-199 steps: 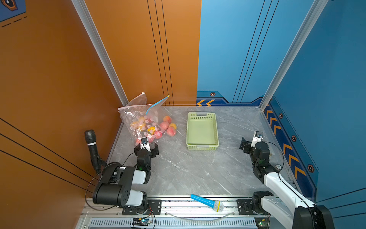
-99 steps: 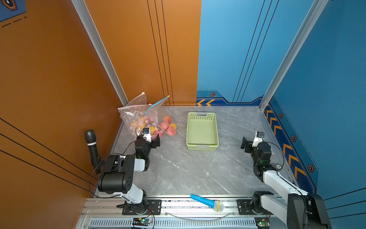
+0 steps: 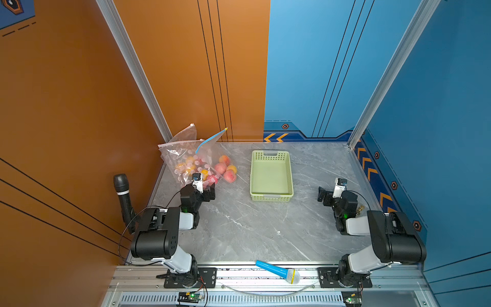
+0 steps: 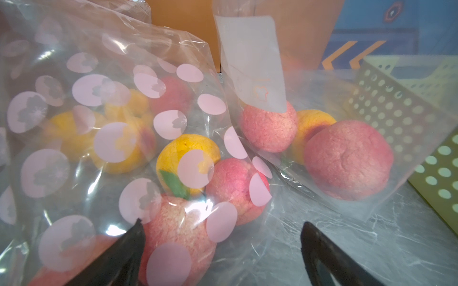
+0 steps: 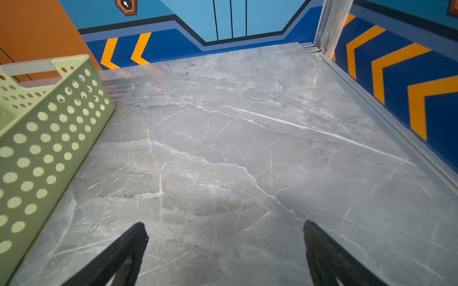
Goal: Place the peach in a zip-top bag and seal the zipper
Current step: Reset both arms
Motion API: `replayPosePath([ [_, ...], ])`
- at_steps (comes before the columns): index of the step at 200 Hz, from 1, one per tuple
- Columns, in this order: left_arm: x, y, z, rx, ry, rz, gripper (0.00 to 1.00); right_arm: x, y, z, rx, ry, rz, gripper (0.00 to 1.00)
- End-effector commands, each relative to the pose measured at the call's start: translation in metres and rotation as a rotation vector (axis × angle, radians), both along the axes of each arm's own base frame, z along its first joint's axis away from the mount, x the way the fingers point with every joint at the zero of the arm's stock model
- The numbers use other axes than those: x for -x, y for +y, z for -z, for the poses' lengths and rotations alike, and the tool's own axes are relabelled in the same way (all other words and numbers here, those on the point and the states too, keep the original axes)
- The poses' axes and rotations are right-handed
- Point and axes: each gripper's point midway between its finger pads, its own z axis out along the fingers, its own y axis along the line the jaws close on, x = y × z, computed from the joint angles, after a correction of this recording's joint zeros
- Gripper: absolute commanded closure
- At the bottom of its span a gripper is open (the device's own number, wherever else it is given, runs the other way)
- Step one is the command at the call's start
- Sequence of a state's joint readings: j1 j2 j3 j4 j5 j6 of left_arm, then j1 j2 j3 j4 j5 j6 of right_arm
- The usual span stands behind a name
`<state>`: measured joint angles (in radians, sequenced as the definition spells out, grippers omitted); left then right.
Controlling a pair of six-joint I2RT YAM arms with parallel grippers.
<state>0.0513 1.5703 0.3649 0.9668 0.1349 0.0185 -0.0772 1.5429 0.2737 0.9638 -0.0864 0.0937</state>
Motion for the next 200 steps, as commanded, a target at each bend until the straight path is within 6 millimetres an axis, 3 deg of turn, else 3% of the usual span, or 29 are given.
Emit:
replayPosePath([
  [1,0.001,-0.004,0.001,0.009,0.008,0.018,0.02,-0.013,0.002,-0.028,-0.009,-0.098,-0.011,0.0],
  [60,0.001,0.0,0.001,0.006,0.009,-0.016,0.02,-0.022,0.029,-0.023,0.053,-0.04,-0.127,0.0],
  [76,0.0,0.016,0.003,-0.013,0.018,-0.123,0.02,-0.022,0.029,-0.023,0.047,-0.042,-0.135,0.0],
  [200,-0.001,0.013,0.003,-0.072,0.03,-0.158,0.02,-0.022,0.029,-0.023,0.062,-0.042,-0.124,0.0],
])
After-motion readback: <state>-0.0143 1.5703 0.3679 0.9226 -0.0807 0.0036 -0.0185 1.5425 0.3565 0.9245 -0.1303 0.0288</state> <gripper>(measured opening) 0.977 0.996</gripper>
